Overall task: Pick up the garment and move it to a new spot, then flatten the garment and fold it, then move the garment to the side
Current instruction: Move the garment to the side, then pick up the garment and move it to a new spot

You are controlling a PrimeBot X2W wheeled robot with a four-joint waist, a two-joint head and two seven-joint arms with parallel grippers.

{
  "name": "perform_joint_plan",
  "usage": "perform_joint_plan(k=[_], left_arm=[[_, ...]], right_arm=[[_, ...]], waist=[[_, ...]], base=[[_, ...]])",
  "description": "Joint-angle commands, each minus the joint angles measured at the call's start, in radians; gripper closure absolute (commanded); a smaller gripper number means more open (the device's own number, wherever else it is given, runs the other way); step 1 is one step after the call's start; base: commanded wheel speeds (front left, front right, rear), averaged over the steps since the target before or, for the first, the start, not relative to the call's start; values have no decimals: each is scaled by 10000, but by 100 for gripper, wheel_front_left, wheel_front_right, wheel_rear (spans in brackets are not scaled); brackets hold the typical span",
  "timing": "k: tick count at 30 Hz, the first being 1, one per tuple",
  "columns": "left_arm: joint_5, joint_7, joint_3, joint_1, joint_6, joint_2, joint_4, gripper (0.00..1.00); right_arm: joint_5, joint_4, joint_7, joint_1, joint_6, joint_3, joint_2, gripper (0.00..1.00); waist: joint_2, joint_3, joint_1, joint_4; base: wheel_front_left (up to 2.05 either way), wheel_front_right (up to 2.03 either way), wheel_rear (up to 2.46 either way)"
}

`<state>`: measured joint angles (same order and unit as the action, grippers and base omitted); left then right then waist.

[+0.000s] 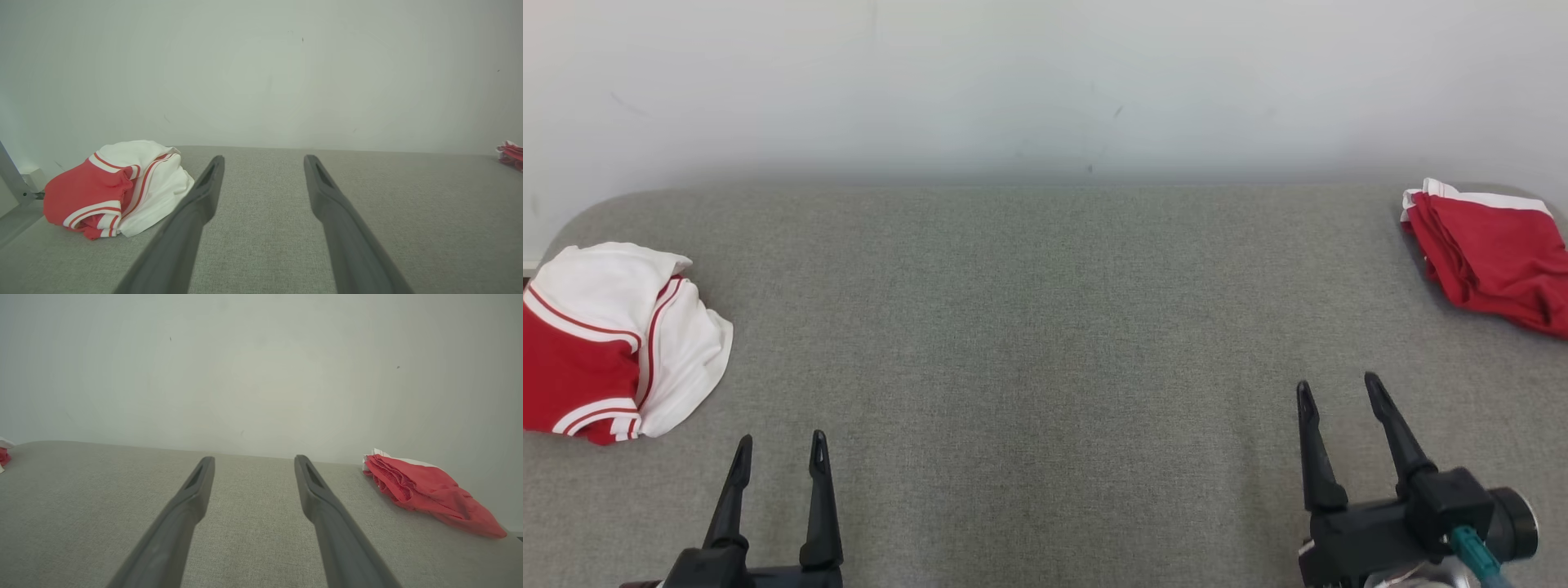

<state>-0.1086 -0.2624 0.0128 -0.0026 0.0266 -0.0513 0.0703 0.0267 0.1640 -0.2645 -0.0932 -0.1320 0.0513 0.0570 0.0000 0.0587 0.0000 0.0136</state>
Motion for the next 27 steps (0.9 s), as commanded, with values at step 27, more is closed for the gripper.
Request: perform_joint_plan(k=[27], left_arm=[[362, -24, 178, 500, 95, 13, 1019, 0]], right_arm=[[-714, 200, -7, 1553, 28, -465, -73, 0]], waist=[[0, -432, 0, -117]], base=[[0, 0, 0]])
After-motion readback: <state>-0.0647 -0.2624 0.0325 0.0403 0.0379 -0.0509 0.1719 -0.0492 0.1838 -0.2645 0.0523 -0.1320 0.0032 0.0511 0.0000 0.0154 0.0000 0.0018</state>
